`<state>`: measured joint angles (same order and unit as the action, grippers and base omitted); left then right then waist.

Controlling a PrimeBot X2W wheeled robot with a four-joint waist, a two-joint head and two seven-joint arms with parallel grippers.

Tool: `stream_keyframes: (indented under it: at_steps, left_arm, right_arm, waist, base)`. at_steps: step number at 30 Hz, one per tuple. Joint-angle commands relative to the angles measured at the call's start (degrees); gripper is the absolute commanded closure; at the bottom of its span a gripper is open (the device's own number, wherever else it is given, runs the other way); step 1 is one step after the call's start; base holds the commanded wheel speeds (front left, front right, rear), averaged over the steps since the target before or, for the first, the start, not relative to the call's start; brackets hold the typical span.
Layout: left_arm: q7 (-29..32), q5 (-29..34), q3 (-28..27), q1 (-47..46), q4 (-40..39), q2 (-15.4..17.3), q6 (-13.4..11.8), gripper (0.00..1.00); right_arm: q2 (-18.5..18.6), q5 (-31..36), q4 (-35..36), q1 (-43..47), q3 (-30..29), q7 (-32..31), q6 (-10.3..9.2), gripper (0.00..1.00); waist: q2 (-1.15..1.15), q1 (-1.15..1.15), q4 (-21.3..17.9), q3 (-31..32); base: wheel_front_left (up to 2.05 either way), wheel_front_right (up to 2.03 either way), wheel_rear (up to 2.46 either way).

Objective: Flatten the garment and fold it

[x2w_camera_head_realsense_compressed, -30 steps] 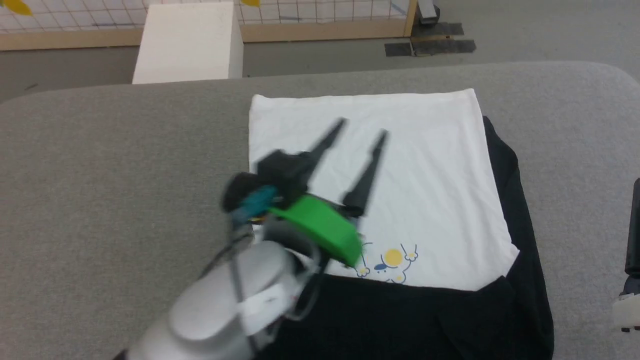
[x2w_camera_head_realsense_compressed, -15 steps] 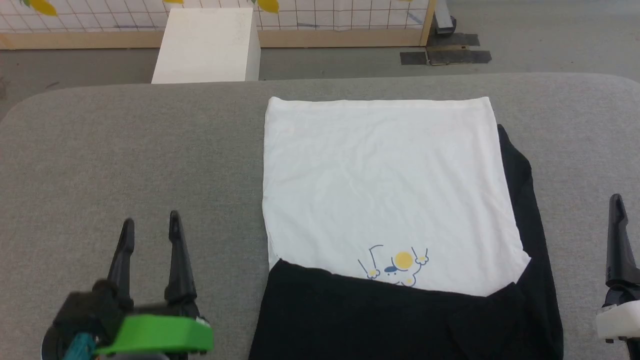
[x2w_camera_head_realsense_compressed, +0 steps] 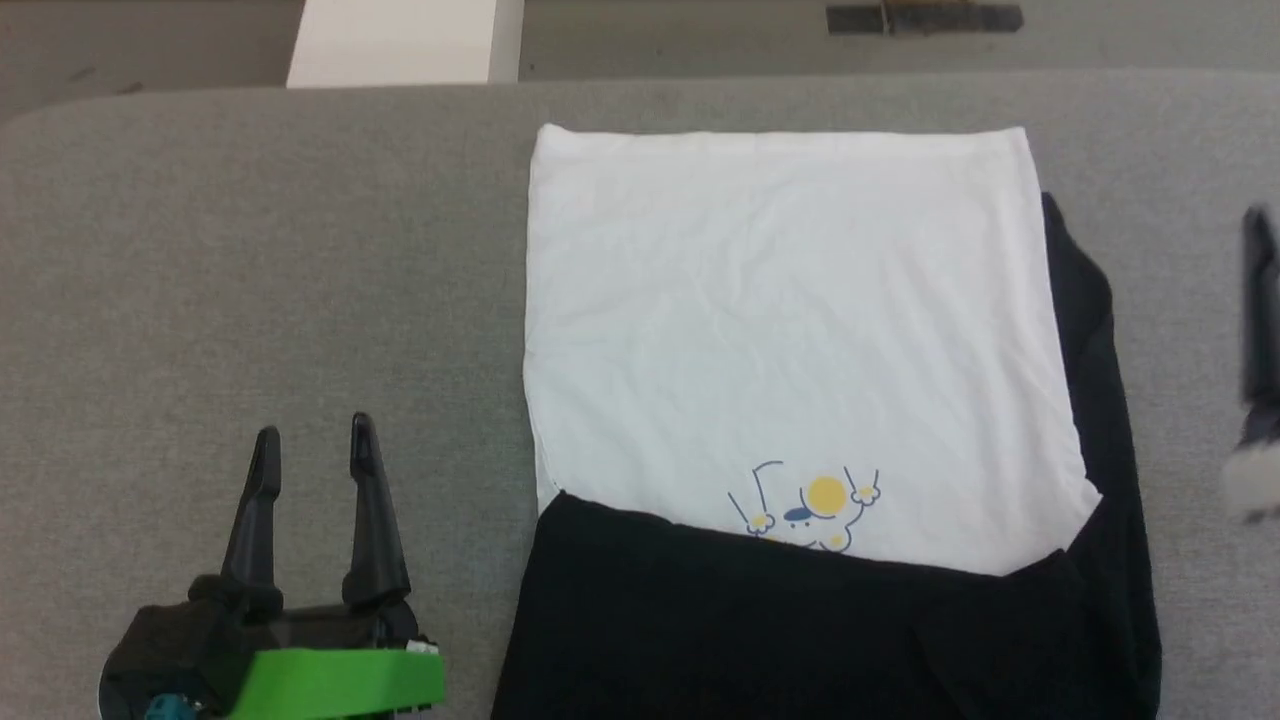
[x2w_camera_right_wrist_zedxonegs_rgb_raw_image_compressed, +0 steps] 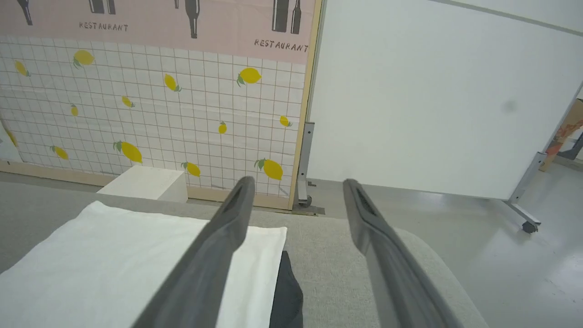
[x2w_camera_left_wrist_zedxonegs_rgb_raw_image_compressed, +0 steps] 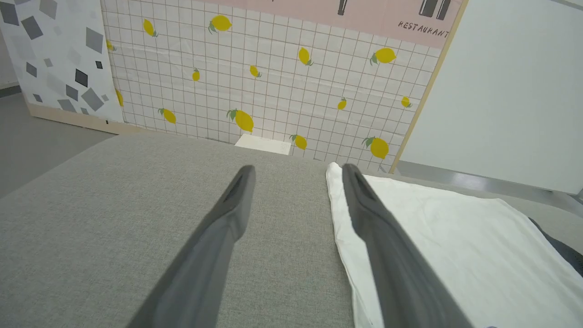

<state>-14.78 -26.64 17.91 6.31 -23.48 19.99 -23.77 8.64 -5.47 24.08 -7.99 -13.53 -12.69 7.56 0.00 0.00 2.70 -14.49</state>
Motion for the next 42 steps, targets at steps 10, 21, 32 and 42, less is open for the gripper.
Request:
stream_keyframes:
  at_steps: [10, 21, 32, 42]
  left_arm:
    - [-0.2, 2.7, -1.2, -5.1, -0.4, -0.9, 2.3, 0.0]
    - [-0.2, 3.3, -0.2, -8.3, 1.0, -2.4, 3.9, 0.0]
    - [-0.2, 3.4, -0.4, -9.3, 1.6, -3.1, 5.0, 0.0]
    - [-0.2, 3.3, -0.4, -9.5, 2.5, -3.2, 5.8, 0.0]
  right_arm:
    - [12.2, -9.0, -16.8, -21.8, 1.2, -12.7, -0.08, 0.0]
    - [15.8, -10.3, -27.4, -26.6, 3.8, -20.9, -0.08, 0.0]
    - [17.4, -12.1, -28.6, -25.3, 6.9, -22.6, -0.08, 0.0]
    - [17.9, -13.2, -31.3, -24.4, 8.2, -23.8, -0.08, 1.0]
  waist:
    - [0.0, 0.0, 0.3, -12.4]
    - [0.0, 0.0, 1.5, -17.2]
    - [0.0, 0.0, 2.5, -19.4]
    - [0.0, 0.0, 3.5, -19.8]
  base:
    - [0.0, 0.0, 0.0]
    - [0.0, 0.0, 0.0]
    - [0.0, 0.0, 0.0]
    - [0.0, 0.0, 0.0]
